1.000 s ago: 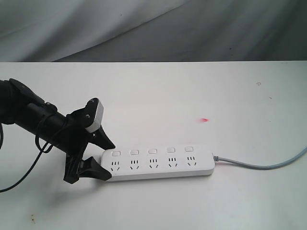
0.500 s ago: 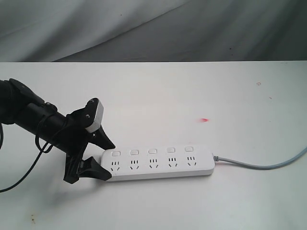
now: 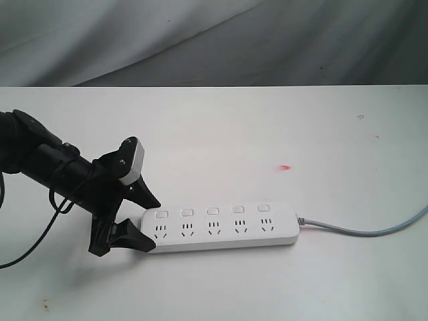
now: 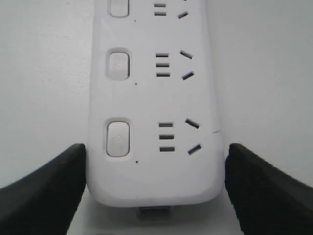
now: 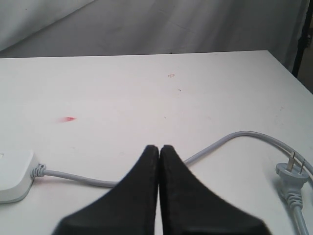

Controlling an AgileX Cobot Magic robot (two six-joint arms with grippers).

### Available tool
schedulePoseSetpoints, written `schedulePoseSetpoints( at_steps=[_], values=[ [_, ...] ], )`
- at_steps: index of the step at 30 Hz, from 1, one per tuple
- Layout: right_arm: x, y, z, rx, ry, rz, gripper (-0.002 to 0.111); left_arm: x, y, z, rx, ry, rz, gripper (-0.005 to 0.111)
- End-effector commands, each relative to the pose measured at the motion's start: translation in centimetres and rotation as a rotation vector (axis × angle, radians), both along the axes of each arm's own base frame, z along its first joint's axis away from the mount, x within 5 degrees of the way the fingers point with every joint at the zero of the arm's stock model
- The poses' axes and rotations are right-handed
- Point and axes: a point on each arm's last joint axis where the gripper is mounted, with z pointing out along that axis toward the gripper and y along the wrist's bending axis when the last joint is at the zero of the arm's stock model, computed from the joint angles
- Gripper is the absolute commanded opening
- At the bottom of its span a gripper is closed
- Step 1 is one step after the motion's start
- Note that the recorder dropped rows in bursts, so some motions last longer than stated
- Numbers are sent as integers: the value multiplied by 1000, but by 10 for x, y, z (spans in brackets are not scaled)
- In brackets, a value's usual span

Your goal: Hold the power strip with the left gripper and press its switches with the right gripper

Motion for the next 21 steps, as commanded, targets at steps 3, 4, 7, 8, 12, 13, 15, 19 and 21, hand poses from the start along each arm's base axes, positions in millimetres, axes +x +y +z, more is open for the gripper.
schedulePoseSetpoints(
  at_steps=[3, 4, 7, 8, 12, 13, 15, 19, 21],
  values=[
    [0, -1, 0, -4, -18, -12, 0, 2, -1, 1, -7, -9, -4, 45],
    [0, -1, 0, -4, -18, -12, 0, 2, -1, 1, -7, -9, -4, 45],
    [0, -1, 0, -4, -18, -12, 0, 2, -1, 1, -7, -9, -4, 45],
    [0, -1, 0, -4, -18, -12, 0, 2, -1, 1, -7, -9, -4, 45],
    [0, -1, 0, -4, -18, -12, 0, 2, -1, 1, 3, -14, -6, 50],
    [0, -1, 0, -4, -18, -12, 0, 1, 0, 0, 8, -14, -13, 56],
    [0, -1, 0, -4, -18, -12, 0, 1, 0, 0, 11, -14, -17, 71],
    [0, -1, 0, -4, -18, -12, 0, 1, 0, 1, 8, 38, 48, 84],
    [0, -1, 0, -4, -18, -12, 0, 2, 0, 5, 6, 43, 68, 84]
  ],
)
